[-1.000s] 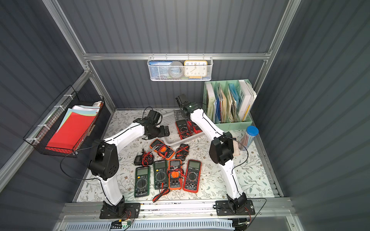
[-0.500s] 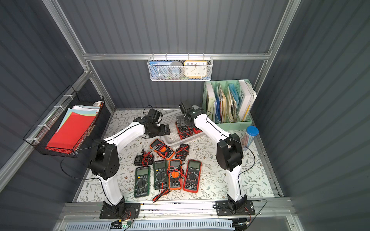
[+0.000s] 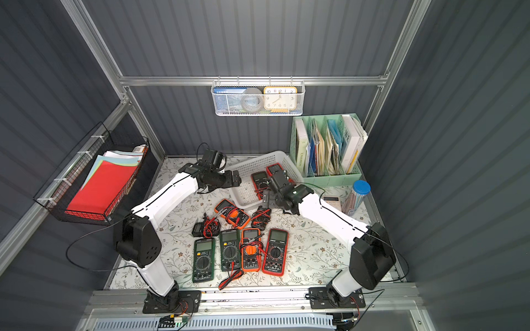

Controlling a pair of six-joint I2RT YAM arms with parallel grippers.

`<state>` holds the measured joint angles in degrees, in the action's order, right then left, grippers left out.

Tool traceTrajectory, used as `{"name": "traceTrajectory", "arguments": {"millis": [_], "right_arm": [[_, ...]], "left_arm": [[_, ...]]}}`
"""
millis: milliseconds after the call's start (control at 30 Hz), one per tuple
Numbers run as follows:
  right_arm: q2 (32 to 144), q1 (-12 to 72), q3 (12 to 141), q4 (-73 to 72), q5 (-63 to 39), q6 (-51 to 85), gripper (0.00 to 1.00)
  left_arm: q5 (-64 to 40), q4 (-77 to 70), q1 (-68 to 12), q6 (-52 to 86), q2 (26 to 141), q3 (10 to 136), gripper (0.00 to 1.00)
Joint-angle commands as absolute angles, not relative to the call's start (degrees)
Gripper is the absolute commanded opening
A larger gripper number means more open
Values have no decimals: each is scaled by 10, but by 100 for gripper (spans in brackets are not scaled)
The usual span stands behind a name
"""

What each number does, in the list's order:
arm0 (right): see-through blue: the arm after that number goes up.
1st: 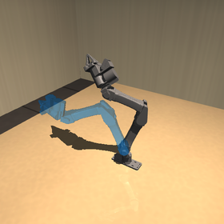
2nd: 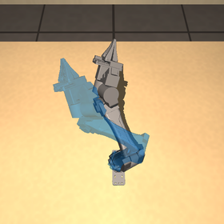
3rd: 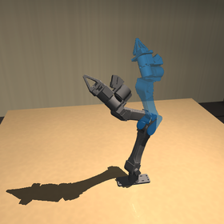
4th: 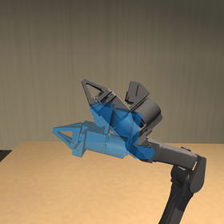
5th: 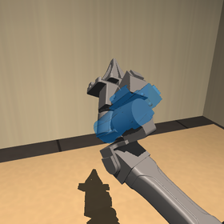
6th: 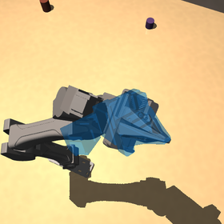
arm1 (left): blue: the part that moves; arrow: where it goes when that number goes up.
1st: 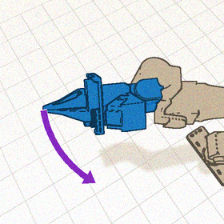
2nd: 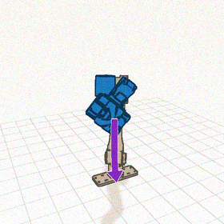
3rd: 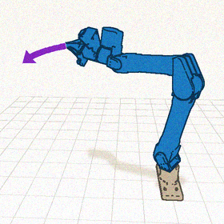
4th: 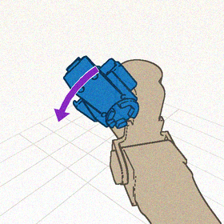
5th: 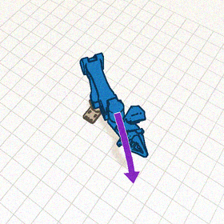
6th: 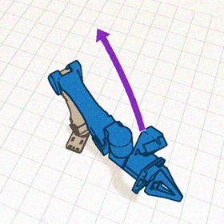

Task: Put the multimeter into the basket
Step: Pick up the multimeter from the center of the board.

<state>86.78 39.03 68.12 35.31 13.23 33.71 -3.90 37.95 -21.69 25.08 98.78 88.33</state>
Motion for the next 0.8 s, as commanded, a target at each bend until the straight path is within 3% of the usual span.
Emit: {"name": "traceTrajectory", "arguments": {"millis": [0, 267, 767], "right_arm": [[855, 415, 642, 357, 158, 406, 99], [887, 454, 593, 352, 154, 457, 99], [907, 496, 538, 344, 144, 509, 99]], "left_arm": [[-50, 393, -212, 248, 945, 837, 99], [-59, 390, -212, 259, 890, 755, 99], [-61, 389, -213, 259, 884, 747, 99]]}}
